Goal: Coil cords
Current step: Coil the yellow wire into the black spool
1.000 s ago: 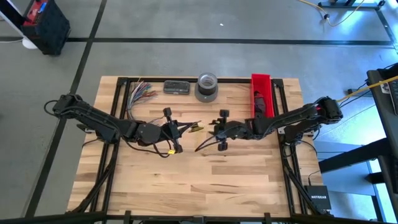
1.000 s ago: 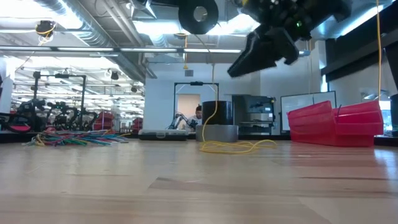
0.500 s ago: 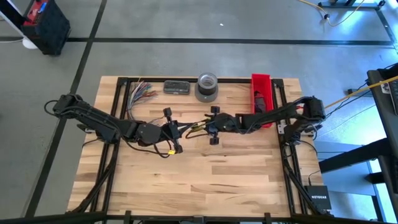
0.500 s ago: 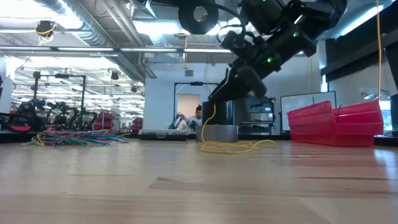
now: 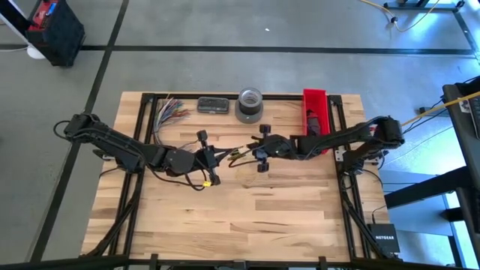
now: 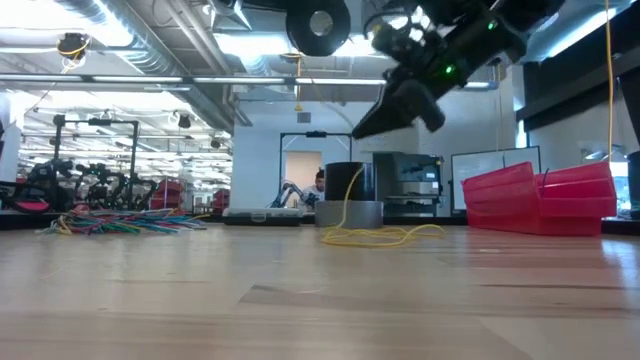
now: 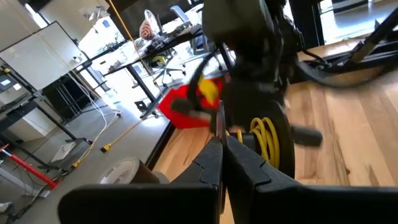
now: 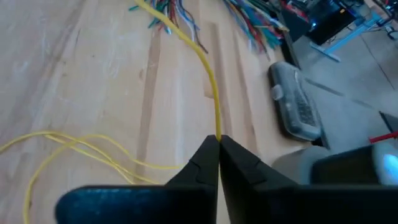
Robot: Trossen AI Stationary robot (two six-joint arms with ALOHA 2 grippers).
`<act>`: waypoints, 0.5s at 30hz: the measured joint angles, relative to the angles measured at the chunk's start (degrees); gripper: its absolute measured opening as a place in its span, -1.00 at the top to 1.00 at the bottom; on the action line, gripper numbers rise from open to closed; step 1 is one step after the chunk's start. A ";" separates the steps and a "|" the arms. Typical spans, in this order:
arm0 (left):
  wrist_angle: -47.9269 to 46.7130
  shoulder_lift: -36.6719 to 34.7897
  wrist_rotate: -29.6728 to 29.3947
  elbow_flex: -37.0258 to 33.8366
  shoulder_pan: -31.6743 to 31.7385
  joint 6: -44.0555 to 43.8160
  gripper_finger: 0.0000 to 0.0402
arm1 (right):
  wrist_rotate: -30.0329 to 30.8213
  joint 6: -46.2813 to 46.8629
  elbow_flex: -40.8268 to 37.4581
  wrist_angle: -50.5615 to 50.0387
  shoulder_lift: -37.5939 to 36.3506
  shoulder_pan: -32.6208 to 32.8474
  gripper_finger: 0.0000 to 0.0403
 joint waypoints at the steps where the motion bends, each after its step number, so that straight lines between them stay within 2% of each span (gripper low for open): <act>1: -0.03 0.00 0.01 0.00 -0.14 0.12 0.99 | 0.19 0.14 0.00 -1.03 -1.11 -0.01 0.97; 8: -1.34 0.00 0.02 0.00 -0.46 0.47 0.99 | 1.90 3.50 0.00 -8.97 -7.87 -0.02 0.98; 15: -6.36 0.00 0.05 0.01 0.72 -0.62 0.99 | 2.33 6.40 0.00 -11.63 -12.99 0.54 0.99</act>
